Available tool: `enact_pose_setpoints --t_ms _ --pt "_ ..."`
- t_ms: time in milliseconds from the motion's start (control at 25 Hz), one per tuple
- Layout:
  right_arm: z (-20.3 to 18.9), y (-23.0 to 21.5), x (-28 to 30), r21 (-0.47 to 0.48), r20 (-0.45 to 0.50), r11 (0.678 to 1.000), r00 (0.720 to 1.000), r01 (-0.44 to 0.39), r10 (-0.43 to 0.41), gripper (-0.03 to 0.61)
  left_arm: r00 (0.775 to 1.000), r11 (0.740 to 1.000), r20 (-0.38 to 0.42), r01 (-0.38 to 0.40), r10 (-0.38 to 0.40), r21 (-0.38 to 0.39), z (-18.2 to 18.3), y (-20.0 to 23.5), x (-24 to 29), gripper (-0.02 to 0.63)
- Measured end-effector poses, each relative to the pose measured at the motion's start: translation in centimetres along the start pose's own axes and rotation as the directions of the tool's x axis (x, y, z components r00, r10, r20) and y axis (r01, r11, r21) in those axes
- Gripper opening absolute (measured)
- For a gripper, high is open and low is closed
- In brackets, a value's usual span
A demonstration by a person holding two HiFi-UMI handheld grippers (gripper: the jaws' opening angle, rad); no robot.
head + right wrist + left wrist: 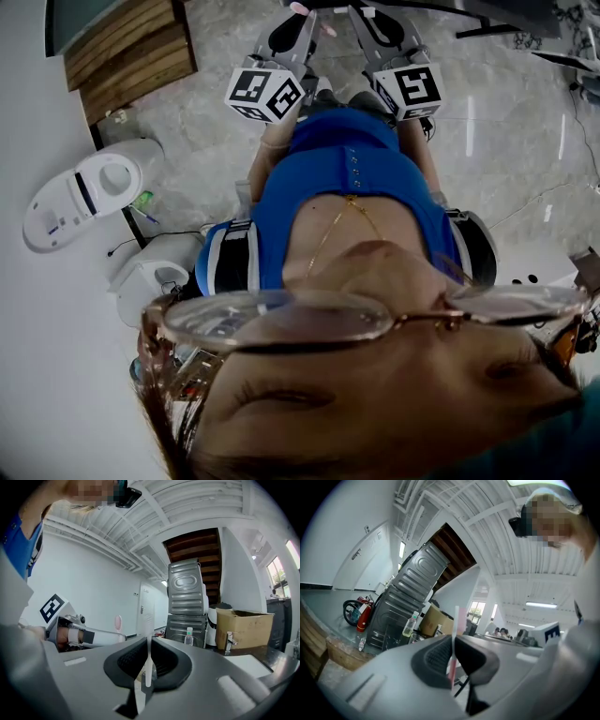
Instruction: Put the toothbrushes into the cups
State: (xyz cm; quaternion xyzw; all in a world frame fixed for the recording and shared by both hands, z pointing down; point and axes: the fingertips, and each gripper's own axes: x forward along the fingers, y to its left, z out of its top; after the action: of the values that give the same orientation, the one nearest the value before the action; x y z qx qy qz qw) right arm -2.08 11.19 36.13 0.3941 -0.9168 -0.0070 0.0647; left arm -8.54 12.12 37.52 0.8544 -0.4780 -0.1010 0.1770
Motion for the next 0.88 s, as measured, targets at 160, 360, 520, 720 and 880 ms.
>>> enact_pose_setpoints --t_ms 160,360,520,720,880 --pt "0.1 0.8 0.9 0.000 -0.009 1.000 1.000 -0.008 0.008 0.021 1.000 1.000 0.011 -0.001 0.001 -0.015 0.3 0.9 -0.2 0.017" --pt "-0.1 1.1 2.4 -0.018 -0.029 1.000 0.999 -0.025 0.025 0.021 0.999 0.999 0.037 -0.006 0.008 -0.036 0.5 2.0 -0.2 0.017" --pt "-0.1 0.6 3.6 -0.027 -0.032 0.999 0.998 -0.046 0.045 0.021 0.999 0.999 0.045 -0.022 0.024 -0.046 0.6 2.8 0.6 0.017" --pt "-0.4 -1.4 6.1 -0.012 -0.029 0.997 0.996 -0.082 0.082 0.022 0.998 0.998 0.038 -0.048 0.050 -0.043 0.9 4.4 3.3 0.017" --pt "-0.1 -3.9 9.5 0.001 -0.014 0.994 0.994 -0.112 0.112 0.021 0.997 0.997 0.042 -0.063 0.065 -0.032 2.1 6.4 6.7 0.017"
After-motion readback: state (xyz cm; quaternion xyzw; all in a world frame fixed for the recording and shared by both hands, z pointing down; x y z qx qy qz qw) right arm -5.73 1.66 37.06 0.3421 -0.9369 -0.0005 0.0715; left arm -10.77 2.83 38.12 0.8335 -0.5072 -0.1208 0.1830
